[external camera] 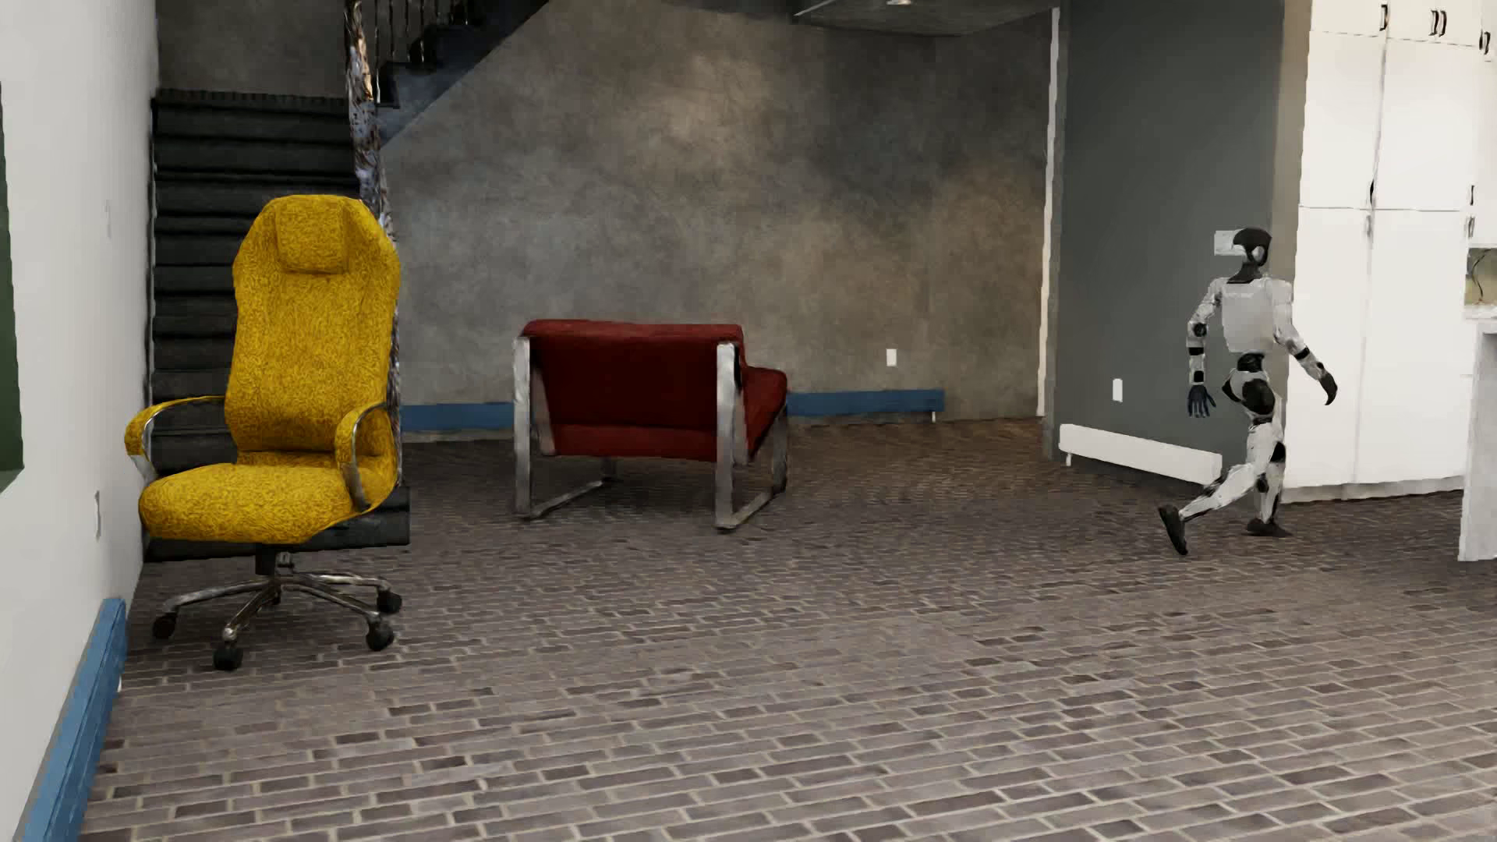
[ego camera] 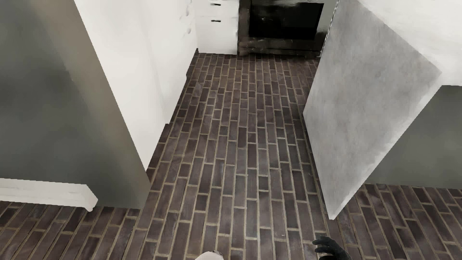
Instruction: Walk to the officechair
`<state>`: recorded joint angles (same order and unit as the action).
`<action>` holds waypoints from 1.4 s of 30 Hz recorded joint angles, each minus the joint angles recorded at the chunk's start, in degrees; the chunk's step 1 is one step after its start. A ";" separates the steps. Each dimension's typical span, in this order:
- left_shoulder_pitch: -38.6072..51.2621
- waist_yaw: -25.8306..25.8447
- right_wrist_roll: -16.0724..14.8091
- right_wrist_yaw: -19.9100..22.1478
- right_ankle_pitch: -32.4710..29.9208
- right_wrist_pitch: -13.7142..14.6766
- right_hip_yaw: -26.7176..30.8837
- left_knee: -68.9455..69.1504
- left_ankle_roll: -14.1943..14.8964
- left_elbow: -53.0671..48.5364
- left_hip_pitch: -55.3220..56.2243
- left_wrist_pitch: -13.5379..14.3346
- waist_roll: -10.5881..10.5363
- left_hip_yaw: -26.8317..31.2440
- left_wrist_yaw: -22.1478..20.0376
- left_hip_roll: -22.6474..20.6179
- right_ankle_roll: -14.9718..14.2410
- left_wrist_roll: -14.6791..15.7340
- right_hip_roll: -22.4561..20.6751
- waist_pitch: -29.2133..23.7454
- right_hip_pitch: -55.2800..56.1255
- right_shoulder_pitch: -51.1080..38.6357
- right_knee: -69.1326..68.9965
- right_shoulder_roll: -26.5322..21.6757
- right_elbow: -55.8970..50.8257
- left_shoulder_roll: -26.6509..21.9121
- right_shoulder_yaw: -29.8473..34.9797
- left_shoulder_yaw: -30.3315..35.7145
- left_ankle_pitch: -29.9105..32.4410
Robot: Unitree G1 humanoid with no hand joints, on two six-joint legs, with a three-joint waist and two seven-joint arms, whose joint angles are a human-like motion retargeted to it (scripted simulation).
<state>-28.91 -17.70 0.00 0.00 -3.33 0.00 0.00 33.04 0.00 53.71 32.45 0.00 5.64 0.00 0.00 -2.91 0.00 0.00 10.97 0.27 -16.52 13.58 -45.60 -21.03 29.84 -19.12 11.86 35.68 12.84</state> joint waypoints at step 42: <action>8.21 19.47 0.00 0.00 21.22 0.00 0.00 4.50 0.00 -8.05 -18.69 0.00 -3.50 0.00 0.00 7.80 0.00 0.00 4.30 -3.75 21.32 6.59 2.32 -4.85 12.13 -4.82 -2.81 -14.80 0.74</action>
<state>-20.70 1.77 0.00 0.00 17.90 0.00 0.00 37.55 0.00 45.66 13.76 0.00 2.14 0.00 0.00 4.88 0.00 0.00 15.27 -3.49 4.81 20.17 -43.28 -25.88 41.97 -23.93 9.05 20.88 13.58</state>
